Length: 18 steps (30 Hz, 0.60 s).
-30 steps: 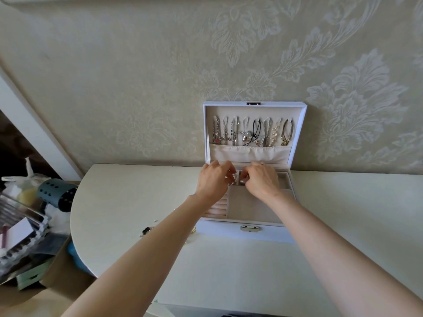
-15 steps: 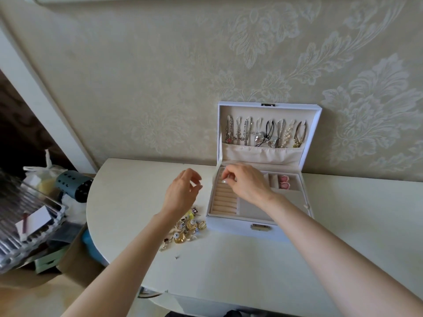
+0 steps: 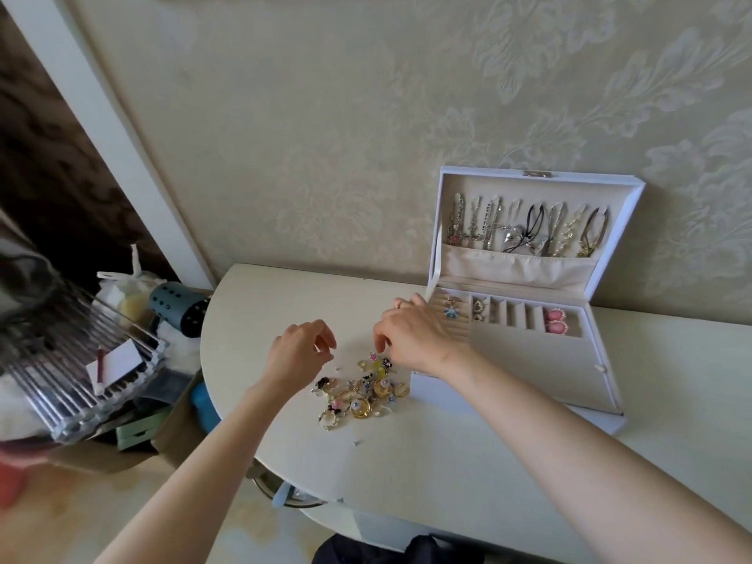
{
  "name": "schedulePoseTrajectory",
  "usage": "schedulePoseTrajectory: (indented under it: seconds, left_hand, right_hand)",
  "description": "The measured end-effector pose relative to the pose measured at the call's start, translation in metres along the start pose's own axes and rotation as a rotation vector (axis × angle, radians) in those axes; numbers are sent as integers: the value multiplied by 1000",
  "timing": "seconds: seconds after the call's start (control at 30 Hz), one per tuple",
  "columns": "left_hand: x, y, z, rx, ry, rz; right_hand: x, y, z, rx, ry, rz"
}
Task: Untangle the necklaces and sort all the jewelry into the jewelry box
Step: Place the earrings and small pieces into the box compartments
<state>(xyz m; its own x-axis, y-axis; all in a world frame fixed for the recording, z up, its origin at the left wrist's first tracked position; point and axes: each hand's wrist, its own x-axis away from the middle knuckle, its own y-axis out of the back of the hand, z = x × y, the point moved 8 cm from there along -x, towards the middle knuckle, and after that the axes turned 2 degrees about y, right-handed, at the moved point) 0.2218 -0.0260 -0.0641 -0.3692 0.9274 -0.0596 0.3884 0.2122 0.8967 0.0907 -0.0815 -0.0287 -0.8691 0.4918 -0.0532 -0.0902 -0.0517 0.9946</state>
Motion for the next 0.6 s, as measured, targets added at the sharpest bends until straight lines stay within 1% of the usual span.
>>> schedulePoseTrajectory:
  seconds: [0.27,0.37,0.53,0.6]
  left_hand:
    - [7,-5,19,0,39,84]
    - [9,-4,25,9,59,119]
    - [16,-8,30,30,16,267]
    - [18,-11,29,38,-2,303]
  right_hand:
    - [-9,-15,4,44,-51,143]
    - [-10,-19,3,50,-63,158]
    - [-11,-22,2,69,-72,167]
    - [-12,-23,1,72,-88,171]
